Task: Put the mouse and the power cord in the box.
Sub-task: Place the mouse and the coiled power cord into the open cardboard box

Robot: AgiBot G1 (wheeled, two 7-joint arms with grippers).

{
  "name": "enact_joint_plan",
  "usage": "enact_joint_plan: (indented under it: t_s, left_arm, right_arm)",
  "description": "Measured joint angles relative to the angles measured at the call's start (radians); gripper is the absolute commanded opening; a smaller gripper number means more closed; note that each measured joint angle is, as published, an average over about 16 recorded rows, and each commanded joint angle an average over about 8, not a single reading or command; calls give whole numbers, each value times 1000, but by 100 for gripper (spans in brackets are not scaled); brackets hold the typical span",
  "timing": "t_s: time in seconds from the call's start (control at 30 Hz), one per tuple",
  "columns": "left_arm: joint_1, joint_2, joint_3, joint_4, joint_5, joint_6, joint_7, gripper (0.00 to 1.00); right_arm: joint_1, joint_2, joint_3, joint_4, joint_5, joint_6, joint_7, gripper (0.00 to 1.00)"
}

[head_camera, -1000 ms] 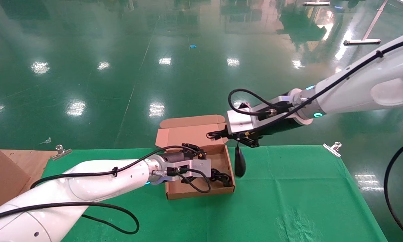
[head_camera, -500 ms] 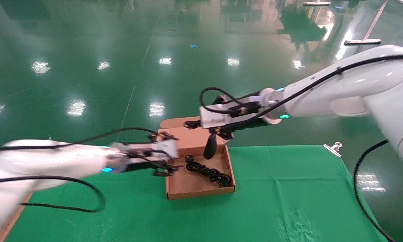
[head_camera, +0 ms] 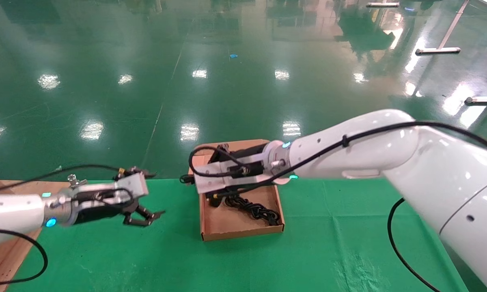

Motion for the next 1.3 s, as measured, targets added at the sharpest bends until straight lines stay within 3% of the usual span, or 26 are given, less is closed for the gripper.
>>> enact_joint_plan:
  t_s: [0.27,0.53,1.3]
  left_arm:
    - [11,11,-18,71,-22,-14,48,100]
    - [7,19,-27,108,-34,-5,71,100]
    - [6,22,-27,112,-36,-2,75,100]
  right_arm:
    - [-23,3,-109,5,21,59,52,2]
    - [-47,5,-156,-16,59,63,83,100]
    - [-52,7,-160,-22,72,55,89,100]
